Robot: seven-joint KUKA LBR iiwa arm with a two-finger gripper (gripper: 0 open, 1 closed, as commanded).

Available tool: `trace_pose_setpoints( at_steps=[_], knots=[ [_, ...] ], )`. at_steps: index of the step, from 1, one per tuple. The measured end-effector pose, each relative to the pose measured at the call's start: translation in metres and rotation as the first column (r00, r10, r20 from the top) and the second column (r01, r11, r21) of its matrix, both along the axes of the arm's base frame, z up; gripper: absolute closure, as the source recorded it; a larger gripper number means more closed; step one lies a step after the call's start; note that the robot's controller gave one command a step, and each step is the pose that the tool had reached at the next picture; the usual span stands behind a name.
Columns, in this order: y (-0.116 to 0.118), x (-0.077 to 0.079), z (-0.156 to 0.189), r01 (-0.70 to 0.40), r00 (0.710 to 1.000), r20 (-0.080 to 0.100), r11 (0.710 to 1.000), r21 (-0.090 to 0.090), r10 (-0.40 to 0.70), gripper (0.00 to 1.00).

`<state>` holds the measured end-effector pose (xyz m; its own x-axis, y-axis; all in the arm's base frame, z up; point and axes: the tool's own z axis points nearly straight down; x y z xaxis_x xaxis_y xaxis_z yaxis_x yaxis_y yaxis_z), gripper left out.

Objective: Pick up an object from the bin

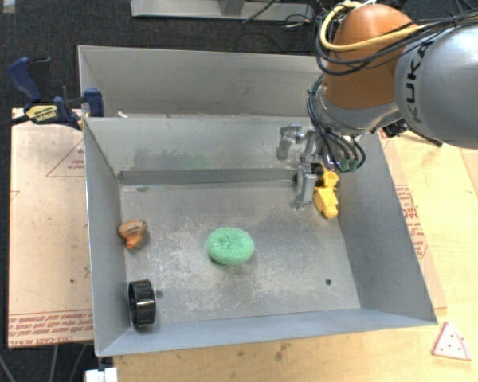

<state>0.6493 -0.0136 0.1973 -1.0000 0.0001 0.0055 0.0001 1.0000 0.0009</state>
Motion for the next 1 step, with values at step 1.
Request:
trace_pose_setpoints(
  at_steps=[1],
  knots=[
    [0.0000, 0.0014, 0.0051, 0.000, 1.000, 0.008, 1.000, 0.000, 0.000, 0.00]
  ],
)
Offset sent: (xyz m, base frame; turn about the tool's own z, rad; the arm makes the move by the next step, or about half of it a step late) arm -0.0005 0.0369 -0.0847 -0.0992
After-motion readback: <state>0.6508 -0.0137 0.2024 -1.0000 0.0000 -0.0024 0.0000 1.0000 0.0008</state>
